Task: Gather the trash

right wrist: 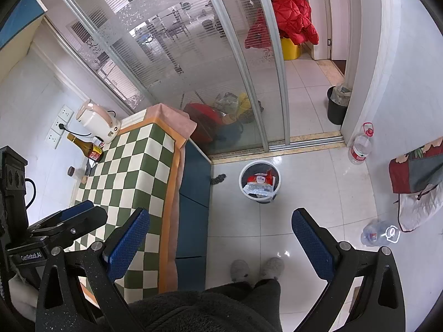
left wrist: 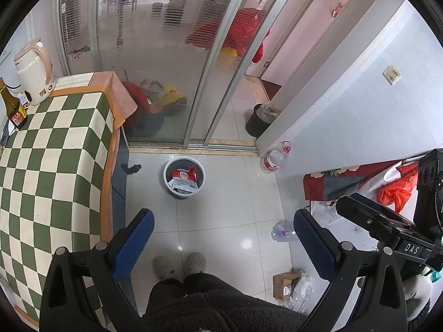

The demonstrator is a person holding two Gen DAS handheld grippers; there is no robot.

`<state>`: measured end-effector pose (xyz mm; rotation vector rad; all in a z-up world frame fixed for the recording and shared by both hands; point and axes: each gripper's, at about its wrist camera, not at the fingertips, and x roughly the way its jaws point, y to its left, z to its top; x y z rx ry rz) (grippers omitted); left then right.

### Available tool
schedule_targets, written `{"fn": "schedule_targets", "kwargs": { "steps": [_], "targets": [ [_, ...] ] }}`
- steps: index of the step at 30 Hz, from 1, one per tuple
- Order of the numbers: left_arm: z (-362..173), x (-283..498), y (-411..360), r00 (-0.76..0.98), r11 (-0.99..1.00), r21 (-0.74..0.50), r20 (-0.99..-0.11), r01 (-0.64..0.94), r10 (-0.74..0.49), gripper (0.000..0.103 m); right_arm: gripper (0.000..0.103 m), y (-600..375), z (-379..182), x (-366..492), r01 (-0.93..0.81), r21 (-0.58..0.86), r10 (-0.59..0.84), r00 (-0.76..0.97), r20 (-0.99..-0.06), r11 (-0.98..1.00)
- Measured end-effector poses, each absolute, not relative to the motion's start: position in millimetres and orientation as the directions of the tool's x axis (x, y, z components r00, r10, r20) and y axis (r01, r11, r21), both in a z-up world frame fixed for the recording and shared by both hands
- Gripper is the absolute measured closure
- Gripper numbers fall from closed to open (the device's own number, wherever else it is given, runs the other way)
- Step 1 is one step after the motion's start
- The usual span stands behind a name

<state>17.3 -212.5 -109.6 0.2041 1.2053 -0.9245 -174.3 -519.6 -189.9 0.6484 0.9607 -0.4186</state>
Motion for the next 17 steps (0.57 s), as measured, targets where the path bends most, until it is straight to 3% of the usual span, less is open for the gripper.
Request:
{"fn": "schedule_targets", "kwargs": {
  "steps": [17],
  "targets": [
    [-109, 20, -224, 0.06, 0.633, -0.317, -0.865, 0.706, -0.499, 0.0, 0.0, -525, -190, -171, 0.597, 0.32, -0.046, 0.515, -0.856, 0.736]
  ]
}}
